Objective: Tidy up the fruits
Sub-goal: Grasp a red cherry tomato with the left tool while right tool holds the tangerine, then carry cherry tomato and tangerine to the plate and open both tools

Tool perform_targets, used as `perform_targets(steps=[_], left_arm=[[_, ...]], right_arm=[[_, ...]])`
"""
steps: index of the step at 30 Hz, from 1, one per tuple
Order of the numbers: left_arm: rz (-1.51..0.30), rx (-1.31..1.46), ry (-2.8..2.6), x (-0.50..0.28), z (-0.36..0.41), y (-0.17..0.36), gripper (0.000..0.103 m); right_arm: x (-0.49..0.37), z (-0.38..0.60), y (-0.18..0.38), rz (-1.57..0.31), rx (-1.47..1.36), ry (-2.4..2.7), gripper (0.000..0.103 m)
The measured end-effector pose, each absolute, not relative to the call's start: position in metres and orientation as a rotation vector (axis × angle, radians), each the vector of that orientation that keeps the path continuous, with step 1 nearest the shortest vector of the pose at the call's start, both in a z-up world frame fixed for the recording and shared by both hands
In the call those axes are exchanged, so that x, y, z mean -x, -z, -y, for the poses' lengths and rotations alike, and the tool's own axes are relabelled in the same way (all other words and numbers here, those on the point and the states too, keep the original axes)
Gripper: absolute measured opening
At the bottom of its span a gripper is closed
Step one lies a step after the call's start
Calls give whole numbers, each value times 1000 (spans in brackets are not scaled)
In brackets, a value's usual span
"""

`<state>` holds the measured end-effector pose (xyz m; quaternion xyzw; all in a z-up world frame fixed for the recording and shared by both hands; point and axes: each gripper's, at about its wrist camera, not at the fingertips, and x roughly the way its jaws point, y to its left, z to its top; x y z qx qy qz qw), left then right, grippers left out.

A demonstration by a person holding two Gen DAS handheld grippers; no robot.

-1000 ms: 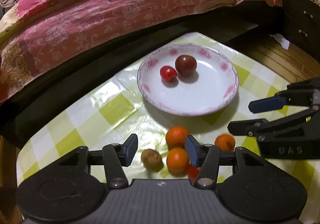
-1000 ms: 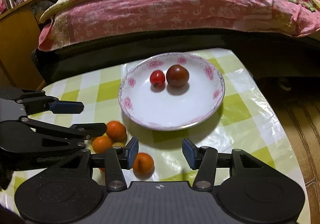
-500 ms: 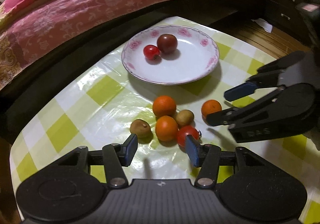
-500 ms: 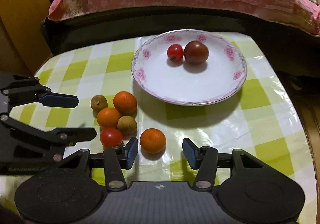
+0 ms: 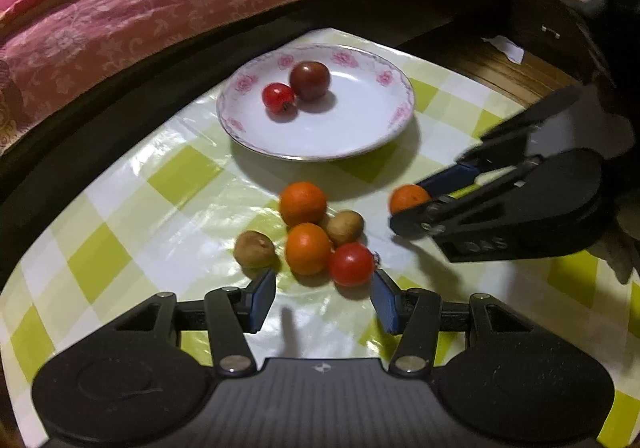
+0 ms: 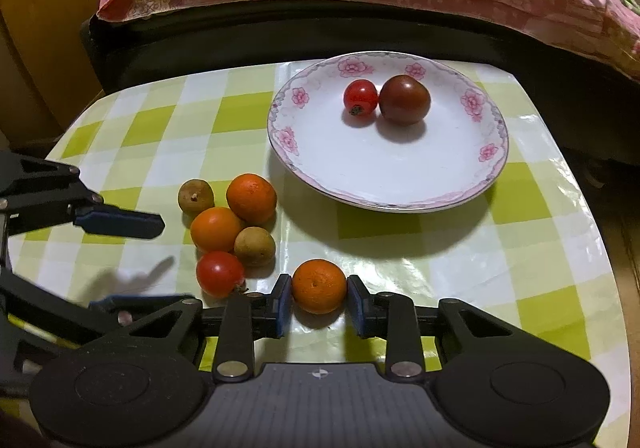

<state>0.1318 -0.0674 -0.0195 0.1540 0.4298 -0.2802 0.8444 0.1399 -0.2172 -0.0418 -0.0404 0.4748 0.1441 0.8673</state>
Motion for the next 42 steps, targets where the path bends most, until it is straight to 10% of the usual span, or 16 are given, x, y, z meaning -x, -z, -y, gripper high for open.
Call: perform_targets(steps=[42], left_arm=[[-937,-388,656,-108,85,40,40]], right_arm=[[-112,226,40,-1049,129,-367,27]])
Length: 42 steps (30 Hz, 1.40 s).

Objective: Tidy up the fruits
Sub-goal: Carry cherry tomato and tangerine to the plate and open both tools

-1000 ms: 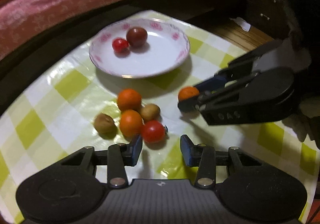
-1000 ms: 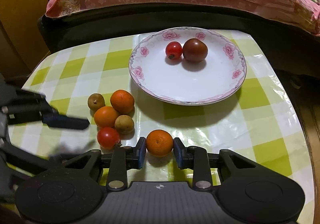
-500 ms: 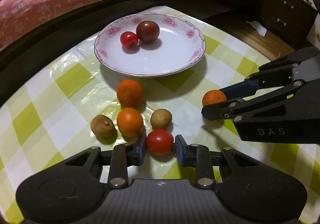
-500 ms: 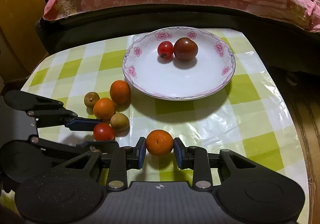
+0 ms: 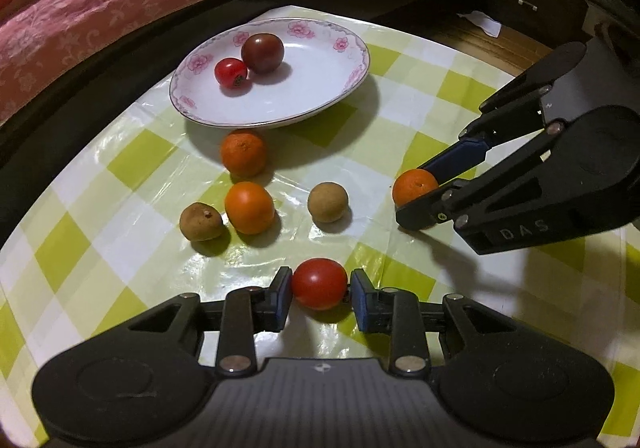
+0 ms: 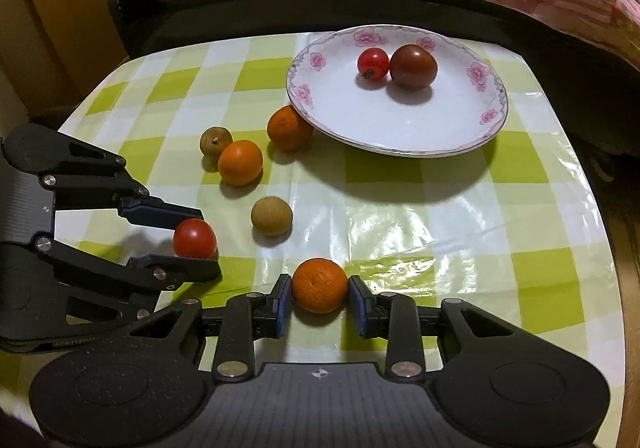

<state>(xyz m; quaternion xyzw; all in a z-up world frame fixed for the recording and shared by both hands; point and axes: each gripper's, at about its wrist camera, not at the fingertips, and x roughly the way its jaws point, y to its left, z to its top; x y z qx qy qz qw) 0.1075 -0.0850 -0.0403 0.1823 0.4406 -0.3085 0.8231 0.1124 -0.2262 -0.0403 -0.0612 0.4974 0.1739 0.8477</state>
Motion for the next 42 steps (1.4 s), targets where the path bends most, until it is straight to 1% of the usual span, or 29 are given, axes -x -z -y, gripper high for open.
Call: perform_targets(steps=[6,11,15,17,20,32,42], left_arm=[[-928,-381,651,-108,82,42,45],[-929,-370,639,-108,83,41,45],[-938,-350,644,-110,82,41,40],[-940,-347,641,-109,82,41,39],[-944,-344,640,-110,82,40,38],[-888,-295,612,-129,88,16,38],[-843,-268,552,-164,102,3,38]], right_arm=[[-111,227,40,-1049,140,-374,28],[-111,227,41,-1053,138,-374,29],[-110,227,39,-1051,136,-369,29],[-110,227,39,-1051,138,-368,26],[-111,227,39,-1056,135,-366,25],[-115,228,20,-998,87,-356,24],[-139,234,4,-929,38,-305,24]])
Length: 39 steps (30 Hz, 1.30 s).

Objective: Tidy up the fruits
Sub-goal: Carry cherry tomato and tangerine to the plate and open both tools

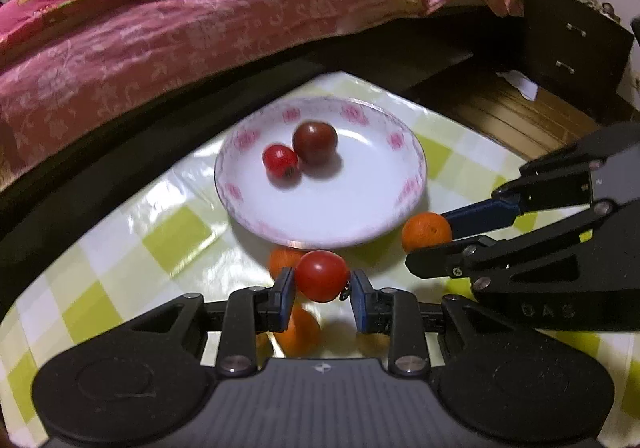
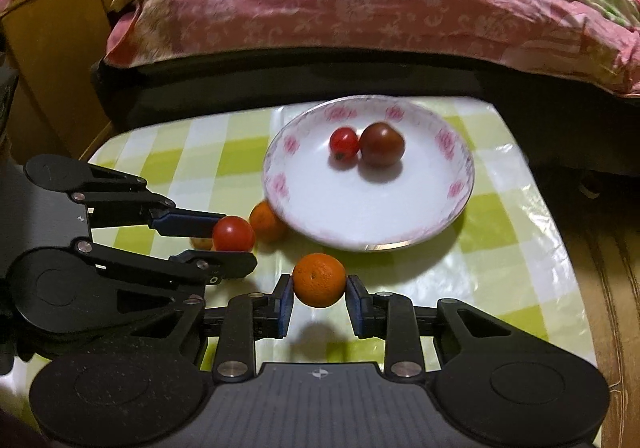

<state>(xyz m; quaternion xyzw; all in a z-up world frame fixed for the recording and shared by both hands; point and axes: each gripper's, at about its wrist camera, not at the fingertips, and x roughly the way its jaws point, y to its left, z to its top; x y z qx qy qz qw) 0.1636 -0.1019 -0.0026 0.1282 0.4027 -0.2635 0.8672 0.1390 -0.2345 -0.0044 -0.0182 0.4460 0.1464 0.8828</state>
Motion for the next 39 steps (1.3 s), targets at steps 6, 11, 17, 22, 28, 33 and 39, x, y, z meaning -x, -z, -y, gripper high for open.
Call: perform_targets(steps=[6,11,17,22,28,33,39], left_arm=[[-841,-251,530,-182,110,4,38],[-855,-245,505,-195,114,10,37],[-845,-245,502,-204,115,15,37],[-836,-244,500,-209,115,16,37],[-826,-262,494,-208,117,16,37],[-827,-264,493,-209,117,17,38],[-824,-276,491,-209,118,17,38]], right_arm=[[-157,244,2,-901,-1,-254,24],[-168,245,9,-900,-9,-231,25],[-179,249,14,-893,-26,-224,26],[-186,251,20,-898,-37,-225,27],[-188,250,24,-897,-37,-218,28],[-189,251,24,-896,-38,-214,29],[-189,251,24,-894,-37,-209,29]])
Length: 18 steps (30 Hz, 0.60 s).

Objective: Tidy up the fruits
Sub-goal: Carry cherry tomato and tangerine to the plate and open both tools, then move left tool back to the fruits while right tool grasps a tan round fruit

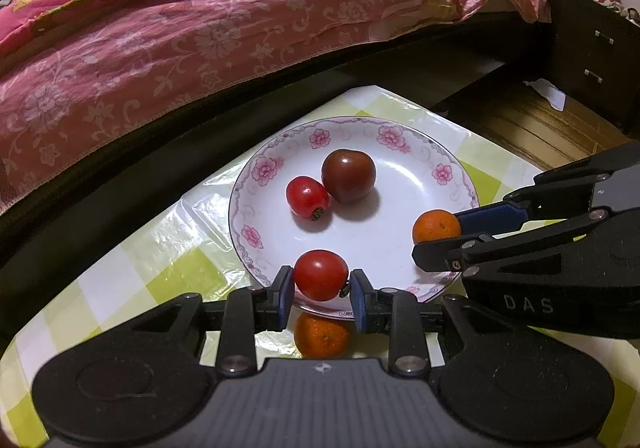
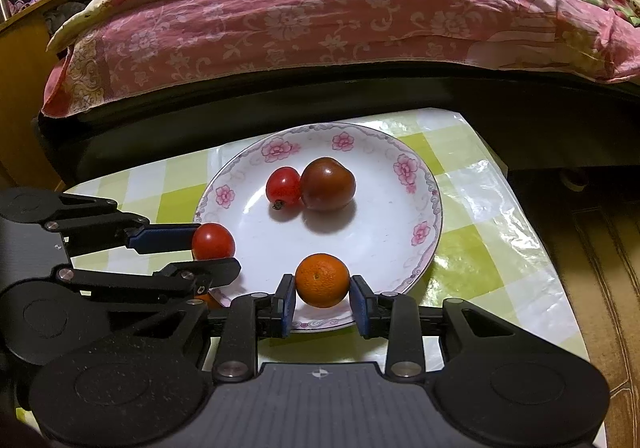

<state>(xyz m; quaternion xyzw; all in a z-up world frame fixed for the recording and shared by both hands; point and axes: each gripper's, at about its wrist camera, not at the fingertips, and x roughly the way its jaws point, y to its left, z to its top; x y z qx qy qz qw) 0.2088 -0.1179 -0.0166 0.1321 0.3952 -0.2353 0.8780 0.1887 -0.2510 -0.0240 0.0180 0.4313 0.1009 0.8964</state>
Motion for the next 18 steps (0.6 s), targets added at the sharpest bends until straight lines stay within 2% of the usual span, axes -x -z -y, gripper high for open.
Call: perform_targets(steps=[18], left_arm=[[-832,-264,481,-208,115,15,43]], right_arm=[[-186,253,18,-883,-46,-201,34]])
